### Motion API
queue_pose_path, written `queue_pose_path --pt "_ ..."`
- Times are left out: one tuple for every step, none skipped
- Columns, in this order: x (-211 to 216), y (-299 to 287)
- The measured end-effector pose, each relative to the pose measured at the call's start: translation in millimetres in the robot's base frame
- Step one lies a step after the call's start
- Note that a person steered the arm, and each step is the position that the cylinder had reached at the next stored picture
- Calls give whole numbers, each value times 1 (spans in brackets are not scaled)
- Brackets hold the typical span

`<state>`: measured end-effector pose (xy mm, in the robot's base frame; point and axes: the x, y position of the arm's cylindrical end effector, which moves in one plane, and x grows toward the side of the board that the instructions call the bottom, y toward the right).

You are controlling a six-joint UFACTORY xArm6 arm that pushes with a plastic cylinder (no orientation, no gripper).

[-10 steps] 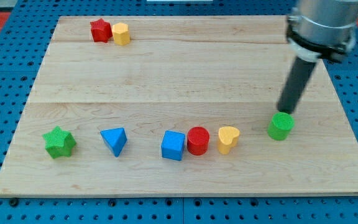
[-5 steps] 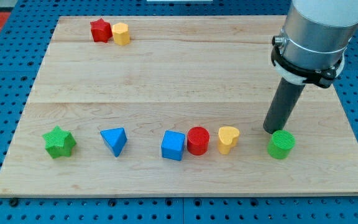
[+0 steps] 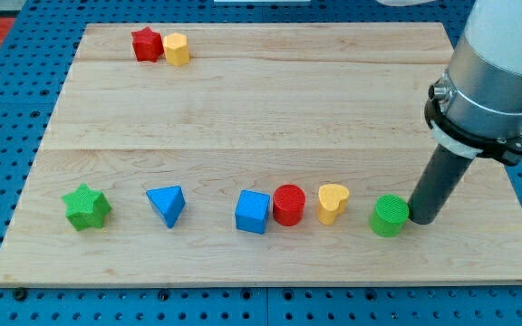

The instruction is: Push the green circle into the right side of the heart

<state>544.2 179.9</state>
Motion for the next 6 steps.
queue_pose_path --pt "34 0" --pt "31 -18" --pt "4 -21" --pt "-1 -32" --pt "-12 6" --pt "-31 -19"
